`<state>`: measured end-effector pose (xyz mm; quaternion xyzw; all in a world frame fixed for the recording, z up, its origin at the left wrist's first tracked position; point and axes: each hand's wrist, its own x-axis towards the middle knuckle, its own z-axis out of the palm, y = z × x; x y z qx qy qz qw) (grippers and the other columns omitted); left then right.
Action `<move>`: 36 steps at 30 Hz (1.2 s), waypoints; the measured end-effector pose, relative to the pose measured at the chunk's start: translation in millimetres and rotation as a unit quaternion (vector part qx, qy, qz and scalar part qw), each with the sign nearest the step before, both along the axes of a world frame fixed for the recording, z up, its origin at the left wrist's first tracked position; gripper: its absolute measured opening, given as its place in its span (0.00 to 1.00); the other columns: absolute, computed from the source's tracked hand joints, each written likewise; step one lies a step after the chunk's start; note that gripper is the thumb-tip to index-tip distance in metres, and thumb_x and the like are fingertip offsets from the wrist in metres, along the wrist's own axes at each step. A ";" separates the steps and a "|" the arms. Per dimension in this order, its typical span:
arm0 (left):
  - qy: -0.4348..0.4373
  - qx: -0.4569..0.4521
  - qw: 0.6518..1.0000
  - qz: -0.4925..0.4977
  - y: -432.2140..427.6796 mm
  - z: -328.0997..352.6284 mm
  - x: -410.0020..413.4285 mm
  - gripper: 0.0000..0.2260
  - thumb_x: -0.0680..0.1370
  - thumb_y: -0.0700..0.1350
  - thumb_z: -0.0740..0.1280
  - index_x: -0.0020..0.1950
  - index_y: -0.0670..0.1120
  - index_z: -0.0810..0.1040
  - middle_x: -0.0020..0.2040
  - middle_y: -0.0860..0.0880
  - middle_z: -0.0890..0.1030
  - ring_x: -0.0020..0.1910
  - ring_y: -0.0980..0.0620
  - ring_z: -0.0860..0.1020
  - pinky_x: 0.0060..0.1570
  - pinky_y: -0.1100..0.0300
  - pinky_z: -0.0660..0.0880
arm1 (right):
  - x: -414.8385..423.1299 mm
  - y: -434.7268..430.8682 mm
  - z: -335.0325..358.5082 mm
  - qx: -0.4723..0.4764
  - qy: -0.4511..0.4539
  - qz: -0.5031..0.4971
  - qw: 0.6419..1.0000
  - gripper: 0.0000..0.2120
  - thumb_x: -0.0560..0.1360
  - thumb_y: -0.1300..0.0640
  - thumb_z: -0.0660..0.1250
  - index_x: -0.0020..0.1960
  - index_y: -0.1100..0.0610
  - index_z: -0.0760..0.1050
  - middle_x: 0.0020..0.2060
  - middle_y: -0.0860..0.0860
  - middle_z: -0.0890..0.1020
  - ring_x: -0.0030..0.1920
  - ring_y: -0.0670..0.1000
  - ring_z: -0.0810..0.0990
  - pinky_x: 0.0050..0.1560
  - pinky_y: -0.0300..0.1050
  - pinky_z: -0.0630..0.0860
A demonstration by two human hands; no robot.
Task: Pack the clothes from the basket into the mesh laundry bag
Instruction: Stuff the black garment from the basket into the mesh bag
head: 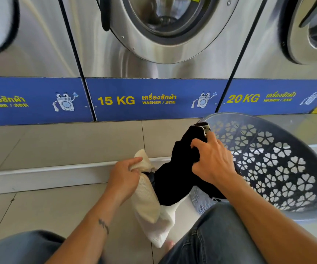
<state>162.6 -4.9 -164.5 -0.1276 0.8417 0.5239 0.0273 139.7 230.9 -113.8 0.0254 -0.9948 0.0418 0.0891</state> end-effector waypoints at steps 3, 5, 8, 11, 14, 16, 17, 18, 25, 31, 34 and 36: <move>-0.008 0.009 1.000 0.004 -2.3 -0.8 0.3 0.19 0.78 0.37 0.63 0.65 0.54 0.79 0.63 0.49 0.79 0.41 0.53 0.80 0.37 0.65 0.73 | 9.2 -9.7 17.5 -0.014 0.061 0.020 0.998 0.19 0.65 0.54 0.72 0.56 0.51 0.76 0.51 0.55 0.72 0.46 0.61 0.78 0.34 0.46 0.66; -0.012 0.018 1.000 0.011 -4.0 -1.0 1.1 0.20 0.78 0.37 0.63 0.65 0.54 0.79 0.58 0.50 0.81 0.41 0.50 0.82 0.32 0.67 0.73 | 16.6 -26.0 33.8 -0.020 0.093 0.039 0.995 0.19 0.66 0.53 0.73 0.56 0.51 0.76 0.50 0.55 0.72 0.45 0.61 0.78 0.33 0.46 0.65; -0.001 0.030 0.999 0.013 -8.5 -3.0 1.9 0.21 0.77 0.36 0.62 0.65 0.54 0.79 0.56 0.51 0.83 0.43 0.55 0.80 0.38 0.67 0.73 | 25.6 -62.1 47.2 0.025 0.091 0.078 0.992 0.19 0.68 0.52 0.70 0.59 0.49 0.75 0.53 0.54 0.73 0.47 0.61 0.80 0.37 0.47 0.66; -0.010 0.038 0.999 0.033 -16.4 -1.6 3.2 0.22 0.77 0.34 0.62 0.67 0.51 0.78 0.62 0.49 0.80 0.44 0.60 0.78 0.40 0.67 0.72 | 24.8 -96.5 25.3 0.073 -0.016 0.137 0.988 0.19 0.72 0.53 0.68 0.63 0.51 0.75 0.58 0.56 0.73 0.53 0.61 0.80 0.41 0.49 0.68; -0.007 0.015 0.999 0.037 -24.3 0.1 6.6 0.22 0.77 0.34 0.62 0.67 0.51 0.78 0.66 0.47 0.78 0.54 0.53 0.79 0.45 0.67 0.70 | 14.7 -111.6 -17.9 0.074 -0.110 0.187 0.973 0.16 0.74 0.56 0.68 0.62 0.54 0.77 0.58 0.57 0.75 0.54 0.61 0.80 0.42 0.50 0.71; -0.015 0.005 0.999 0.031 -29.8 -0.8 8.7 0.21 0.77 0.35 0.63 0.68 0.52 0.77 0.68 0.48 0.76 0.64 0.50 0.75 0.54 0.64 0.68 | 10.1 -115.5 -44.0 0.026 -0.158 0.218 0.963 0.16 0.73 0.57 0.67 0.61 0.53 0.79 0.57 0.56 0.77 0.56 0.61 0.79 0.44 0.51 0.76; -0.020 0.001 1.000 0.024 -32.2 -2.1 9.8 0.21 0.77 0.36 0.64 0.69 0.52 0.77 0.68 0.48 0.76 0.66 0.49 0.74 0.56 0.64 0.66 | 9.5 -117.9 -53.5 0.000 -0.181 0.235 0.955 0.15 0.73 0.57 0.67 0.59 0.52 0.79 0.56 0.55 0.78 0.56 0.61 0.78 0.45 0.51 0.76; -0.023 -0.004 1.000 0.018 -35.1 -4.1 10.6 0.21 0.77 0.36 0.64 0.69 0.52 0.76 0.69 0.49 0.76 0.66 0.50 0.73 0.56 0.64 0.65 | 9.3 -121.0 -61.6 -0.018 -0.197 0.255 0.947 0.15 0.72 0.57 0.67 0.58 0.52 0.80 0.55 0.54 0.78 0.57 0.60 0.77 0.44 0.50 0.75; -0.038 0.005 0.999 0.001 -50.2 -14.6 13.4 0.23 0.76 0.34 0.63 0.66 0.54 0.78 0.69 0.49 0.76 0.54 0.58 0.77 0.52 0.64 0.70 | 8.0 -132.0 -116.9 0.150 -0.259 0.315 0.901 0.18 0.77 0.55 0.65 0.66 0.55 0.76 0.63 0.56 0.76 0.65 0.61 0.69 0.60 0.59 0.70; -0.057 0.038 0.997 -0.023 -41.7 -17.1 15.5 0.27 0.75 0.30 0.59 0.66 0.54 0.79 0.66 0.51 0.77 0.61 0.58 0.74 0.57 0.66 0.70 | -2.2 -145.3 -146.8 0.192 -0.325 0.263 0.888 0.20 0.78 0.51 0.64 0.68 0.56 0.74 0.67 0.57 0.74 0.70 0.62 0.65 0.66 0.58 0.66; -0.072 0.022 0.997 0.023 -51.8 -22.0 11.7 0.27 0.74 0.32 0.58 0.66 0.55 0.78 0.66 0.51 0.78 0.56 0.55 0.79 0.58 0.59 0.75 | -17.8 -141.9 -138.7 -0.027 -0.455 0.201 0.867 0.27 0.71 0.52 0.65 0.70 0.49 0.68 0.64 0.57 0.74 0.65 0.61 0.69 0.62 0.57 0.71; -0.077 0.007 0.996 0.044 -58.2 -25.4 8.6 0.27 0.74 0.32 0.57 0.66 0.56 0.79 0.64 0.50 0.79 0.50 0.54 0.80 0.54 0.56 0.77 | -25.8 -136.2 -123.8 -0.218 -0.479 0.137 0.839 0.30 0.69 0.57 0.67 0.70 0.48 0.66 0.61 0.54 0.75 0.59 0.56 0.75 0.58 0.52 0.76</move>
